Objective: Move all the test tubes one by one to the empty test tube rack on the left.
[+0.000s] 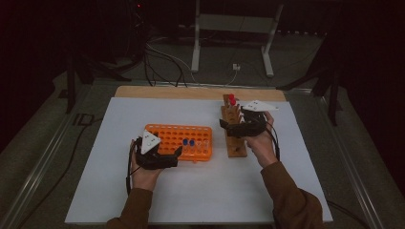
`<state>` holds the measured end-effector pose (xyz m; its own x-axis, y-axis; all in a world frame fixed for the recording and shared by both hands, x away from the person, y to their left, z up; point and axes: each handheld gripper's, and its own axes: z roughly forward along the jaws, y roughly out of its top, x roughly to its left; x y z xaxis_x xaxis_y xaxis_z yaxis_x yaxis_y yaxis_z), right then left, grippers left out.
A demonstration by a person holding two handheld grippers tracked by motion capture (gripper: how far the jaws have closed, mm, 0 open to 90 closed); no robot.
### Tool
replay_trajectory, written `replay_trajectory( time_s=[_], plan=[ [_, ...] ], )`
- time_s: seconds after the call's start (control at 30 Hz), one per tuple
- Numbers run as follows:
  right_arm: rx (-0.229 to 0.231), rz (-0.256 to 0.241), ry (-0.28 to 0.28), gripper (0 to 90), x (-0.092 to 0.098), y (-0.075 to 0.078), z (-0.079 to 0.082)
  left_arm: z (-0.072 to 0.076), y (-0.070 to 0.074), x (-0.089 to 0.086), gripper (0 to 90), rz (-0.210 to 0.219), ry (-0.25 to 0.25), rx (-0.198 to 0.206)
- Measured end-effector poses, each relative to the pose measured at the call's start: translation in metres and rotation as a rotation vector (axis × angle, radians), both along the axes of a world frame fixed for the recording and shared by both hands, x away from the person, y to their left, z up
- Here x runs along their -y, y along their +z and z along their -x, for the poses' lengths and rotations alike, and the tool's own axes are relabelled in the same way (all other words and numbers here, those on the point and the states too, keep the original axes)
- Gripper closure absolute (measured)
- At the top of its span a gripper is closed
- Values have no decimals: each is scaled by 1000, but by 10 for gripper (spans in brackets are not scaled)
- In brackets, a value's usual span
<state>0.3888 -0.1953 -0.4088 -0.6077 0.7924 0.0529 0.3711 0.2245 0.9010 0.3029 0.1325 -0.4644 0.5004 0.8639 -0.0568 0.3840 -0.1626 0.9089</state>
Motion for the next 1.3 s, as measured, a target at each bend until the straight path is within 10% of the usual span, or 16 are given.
replay_trajectory(
  time_s=[0.8, 1.3],
  plan=[
    [-50, 36, -99, 97, 7, -21, -50, 1, -3, -3, 4, 49, 17, 0],
    [-66, 120, -170, 524, 2, -39, -75, 0, -3, -5, 4, 59, 25, -10]
  ],
)
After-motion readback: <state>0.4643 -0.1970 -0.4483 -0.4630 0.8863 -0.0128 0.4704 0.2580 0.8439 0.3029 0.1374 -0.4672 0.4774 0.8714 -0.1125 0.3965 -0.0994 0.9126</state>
